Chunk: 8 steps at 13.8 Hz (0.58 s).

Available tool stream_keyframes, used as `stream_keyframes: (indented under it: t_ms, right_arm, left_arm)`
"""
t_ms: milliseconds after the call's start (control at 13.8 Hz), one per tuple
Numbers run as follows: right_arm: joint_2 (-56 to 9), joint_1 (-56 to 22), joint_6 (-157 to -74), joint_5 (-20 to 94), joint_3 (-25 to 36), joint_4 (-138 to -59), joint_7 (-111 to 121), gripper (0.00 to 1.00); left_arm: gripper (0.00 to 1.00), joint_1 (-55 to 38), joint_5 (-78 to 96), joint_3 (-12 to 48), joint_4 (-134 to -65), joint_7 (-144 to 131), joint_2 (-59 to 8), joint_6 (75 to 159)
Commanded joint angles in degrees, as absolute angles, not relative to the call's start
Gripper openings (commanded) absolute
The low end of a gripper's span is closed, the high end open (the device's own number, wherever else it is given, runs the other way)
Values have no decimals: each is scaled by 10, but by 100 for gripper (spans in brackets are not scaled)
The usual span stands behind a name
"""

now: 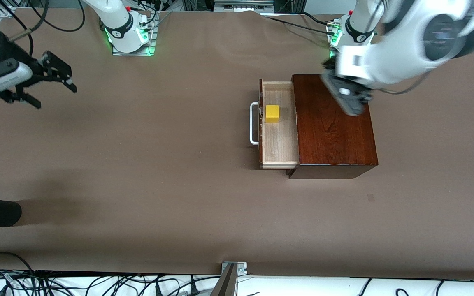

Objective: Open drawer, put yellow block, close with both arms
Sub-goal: 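Withdraw the right gripper while the left gripper reaches the drawer handle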

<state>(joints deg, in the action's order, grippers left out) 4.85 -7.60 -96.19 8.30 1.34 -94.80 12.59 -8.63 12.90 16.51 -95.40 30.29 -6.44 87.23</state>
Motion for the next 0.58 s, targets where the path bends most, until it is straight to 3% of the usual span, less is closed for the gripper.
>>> stream_keyframes:
  t_ms: [0, 217, 506]
  right_arm:
    - [76, -79, -943, 42, 11, -983, 34, 100]
    - [69, -79, -947, 9, 11, -982, 7, 100]
    - [40, -80, -945, -1, 11, -955, 13, 100]
  left_arm:
    - [100, -122, 133, 195, -857, 317, -163, 860]
    - [100, -192, 120, 194, -788, 344, -243, 897]
    - [100, -263, 56, 194, -783, 456, -304, 1043]
